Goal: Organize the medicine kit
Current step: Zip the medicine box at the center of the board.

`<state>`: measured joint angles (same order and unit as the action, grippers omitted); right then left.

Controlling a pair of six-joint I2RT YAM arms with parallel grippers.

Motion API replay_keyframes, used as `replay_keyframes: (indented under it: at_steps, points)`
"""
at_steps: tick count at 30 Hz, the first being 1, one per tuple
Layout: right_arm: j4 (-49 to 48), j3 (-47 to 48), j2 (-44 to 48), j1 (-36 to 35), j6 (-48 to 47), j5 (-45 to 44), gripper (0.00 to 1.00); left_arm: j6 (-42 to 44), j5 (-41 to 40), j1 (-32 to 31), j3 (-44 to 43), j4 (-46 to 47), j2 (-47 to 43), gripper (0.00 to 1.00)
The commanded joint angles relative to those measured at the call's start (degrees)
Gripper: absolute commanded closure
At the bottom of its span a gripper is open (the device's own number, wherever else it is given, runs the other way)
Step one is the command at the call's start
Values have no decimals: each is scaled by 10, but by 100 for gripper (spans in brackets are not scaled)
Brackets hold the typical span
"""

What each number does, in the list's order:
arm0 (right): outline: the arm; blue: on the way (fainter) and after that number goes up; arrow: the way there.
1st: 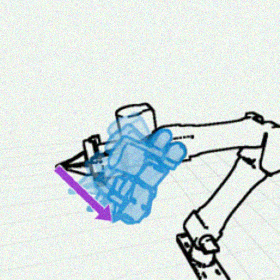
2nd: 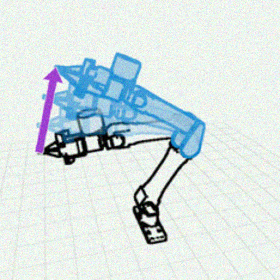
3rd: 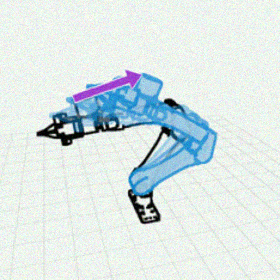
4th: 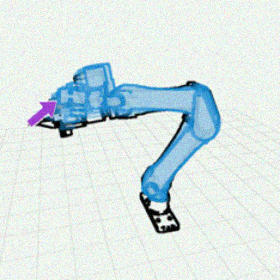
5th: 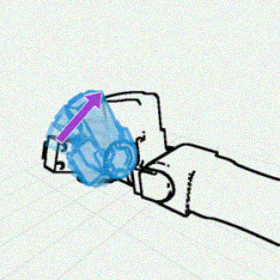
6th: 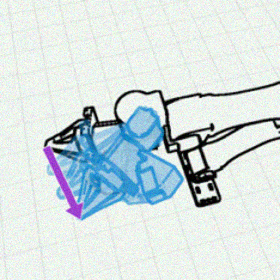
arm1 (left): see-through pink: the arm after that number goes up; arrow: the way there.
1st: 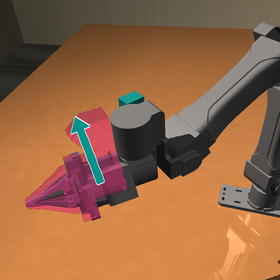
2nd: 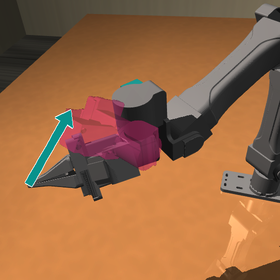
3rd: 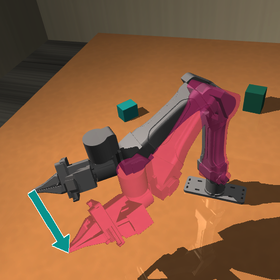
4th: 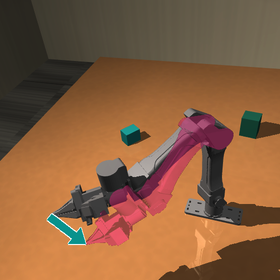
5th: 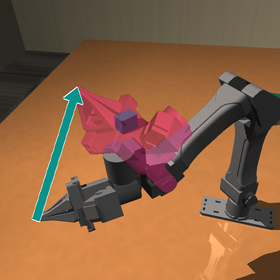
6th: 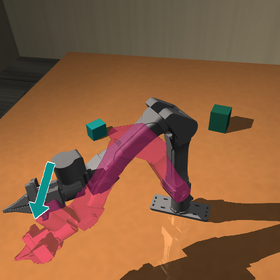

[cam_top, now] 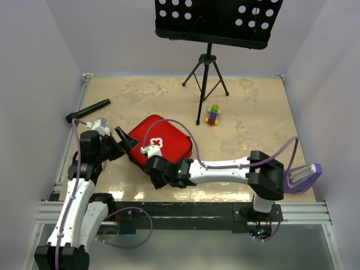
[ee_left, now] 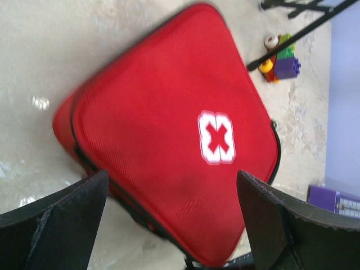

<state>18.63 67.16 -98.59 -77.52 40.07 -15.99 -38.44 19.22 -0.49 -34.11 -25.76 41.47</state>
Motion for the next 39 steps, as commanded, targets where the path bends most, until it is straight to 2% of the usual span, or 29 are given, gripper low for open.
replay_keyframes:
  at_steps: [1,5,9,17,21,23,27,30,33,39]
  points:
    - [-41,82,-45,53,-82,26,100,-13,50,-6,39,-54,-36,0]
    - [-25,109,-61,55,-92,17,100,-23,65,-7,61,-39,-42,0]
    - [-25,87,-43,54,-83,4,100,-44,74,-7,87,28,-25,0]
    - [-6,36,-18,19,-55,-21,100,-85,6,-7,103,142,96,3]
    - [3,10,4,3,-34,-34,100,-90,-33,-7,85,165,139,6]
    - [4,-14,22,1,-20,-38,100,-90,-34,-7,78,178,164,13]
    - [4,-54,62,0,1,-40,100,-89,-37,-7,74,212,193,39]
    - [13,-78,89,-2,18,-46,100,-81,-51,-6,66,221,215,55]
    - [22,-97,110,-2,30,-50,100,-75,-62,-6,59,231,241,64]
    - [39,-139,137,-3,63,-55,100,-74,-64,-6,38,248,294,66]
